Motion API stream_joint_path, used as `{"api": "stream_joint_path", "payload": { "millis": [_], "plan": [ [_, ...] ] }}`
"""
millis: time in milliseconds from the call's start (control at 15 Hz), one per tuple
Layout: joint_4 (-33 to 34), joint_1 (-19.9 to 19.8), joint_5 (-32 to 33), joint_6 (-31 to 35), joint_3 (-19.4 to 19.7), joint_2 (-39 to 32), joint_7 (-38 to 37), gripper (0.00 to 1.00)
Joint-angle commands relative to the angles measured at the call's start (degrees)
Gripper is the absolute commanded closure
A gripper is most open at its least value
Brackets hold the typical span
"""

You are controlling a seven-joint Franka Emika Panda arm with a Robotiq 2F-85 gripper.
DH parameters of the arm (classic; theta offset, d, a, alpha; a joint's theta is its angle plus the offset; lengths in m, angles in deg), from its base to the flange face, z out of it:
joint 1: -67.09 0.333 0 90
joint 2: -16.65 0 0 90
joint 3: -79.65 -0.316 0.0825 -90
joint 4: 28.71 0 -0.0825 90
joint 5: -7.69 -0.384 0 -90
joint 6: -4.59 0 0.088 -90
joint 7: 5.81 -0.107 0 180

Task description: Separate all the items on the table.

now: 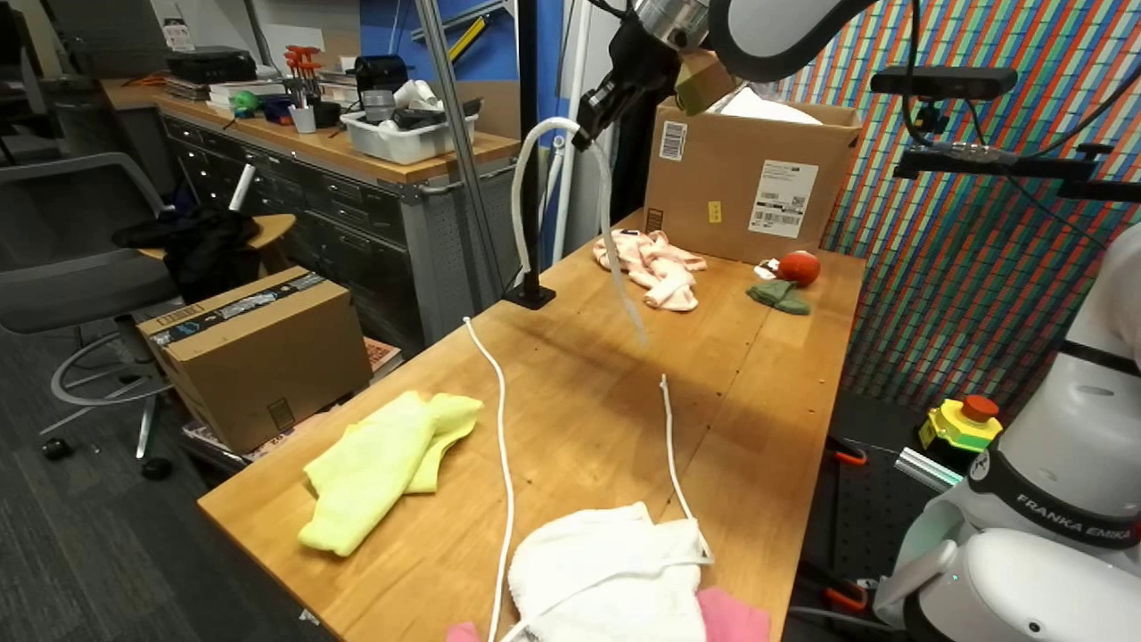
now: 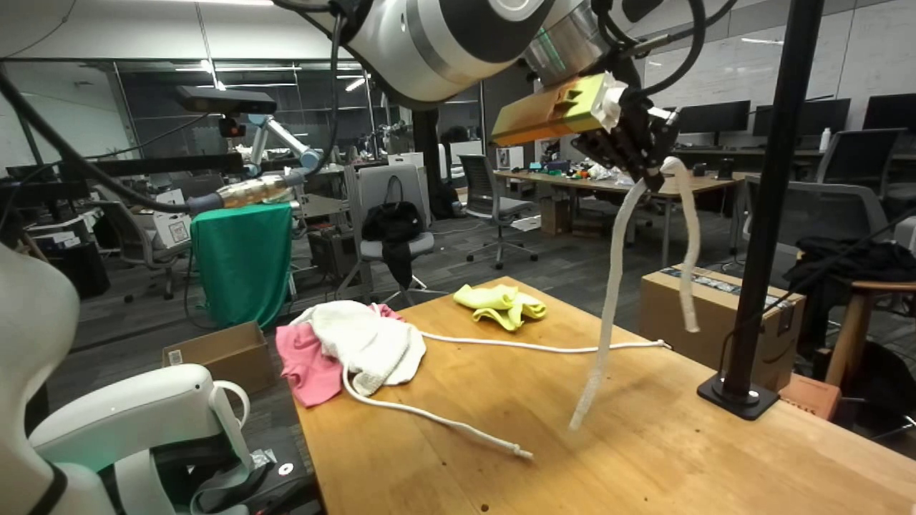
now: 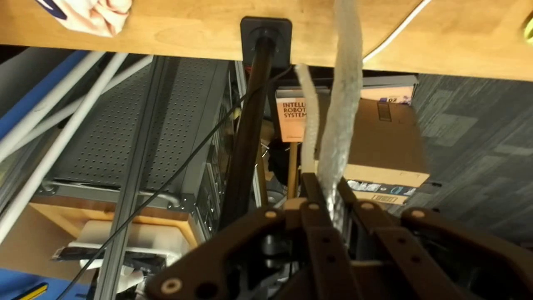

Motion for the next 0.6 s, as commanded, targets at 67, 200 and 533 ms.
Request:
{"api": "stream_joint_path", "payload": {
  "millis": [67, 200, 533],
  "plan": [
    [0.97, -5.03, 5.74, 6.65, -2.35, 0.32, -9.46, 0.93],
    [1.72, -8.69, 10.53, 9.38, -4.05, -0.91, -15.76, 0.93],
    [5.69, -23.09, 27.89, 10.01, -12.68, -3.62, -37.73, 0.93]
  ]
}}
